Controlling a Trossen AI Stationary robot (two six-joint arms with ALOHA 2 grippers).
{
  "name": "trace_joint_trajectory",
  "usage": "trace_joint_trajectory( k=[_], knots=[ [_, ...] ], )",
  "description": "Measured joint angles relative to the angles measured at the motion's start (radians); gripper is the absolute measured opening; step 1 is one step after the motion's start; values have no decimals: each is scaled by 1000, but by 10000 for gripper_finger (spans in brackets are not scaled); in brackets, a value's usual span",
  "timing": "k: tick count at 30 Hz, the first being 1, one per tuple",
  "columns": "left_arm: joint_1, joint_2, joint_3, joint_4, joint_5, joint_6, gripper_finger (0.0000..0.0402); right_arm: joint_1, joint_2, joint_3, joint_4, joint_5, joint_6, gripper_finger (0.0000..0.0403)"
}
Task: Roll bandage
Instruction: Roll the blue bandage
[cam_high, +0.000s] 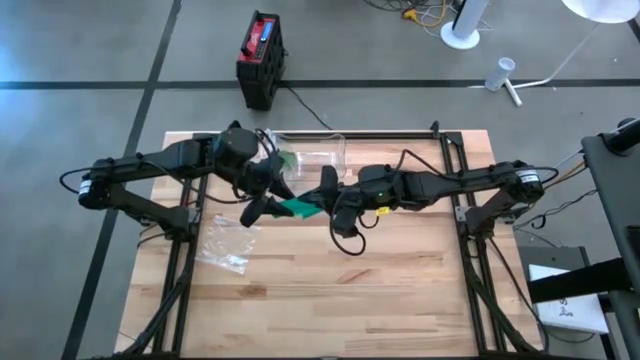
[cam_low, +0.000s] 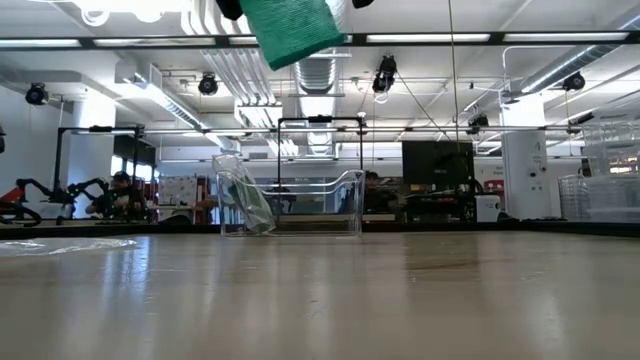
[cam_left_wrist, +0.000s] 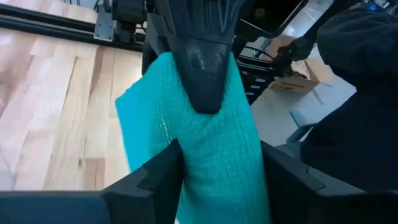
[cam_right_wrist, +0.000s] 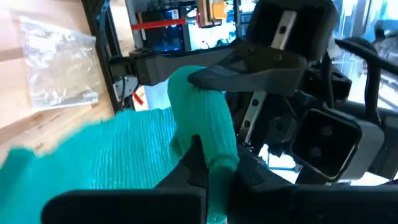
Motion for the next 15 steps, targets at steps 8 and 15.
trace_joint_trajectory(
  k=[8, 15],
  knots=[
    [-1, 29, 0, -6, -3, 5, 155, 0, -4, 0, -40, -15, -10, 10],
    [-2, 43, -2, -19, -94, 65, 64, -3, -6, 1, -107, 0, 180, 75]
  ],
)
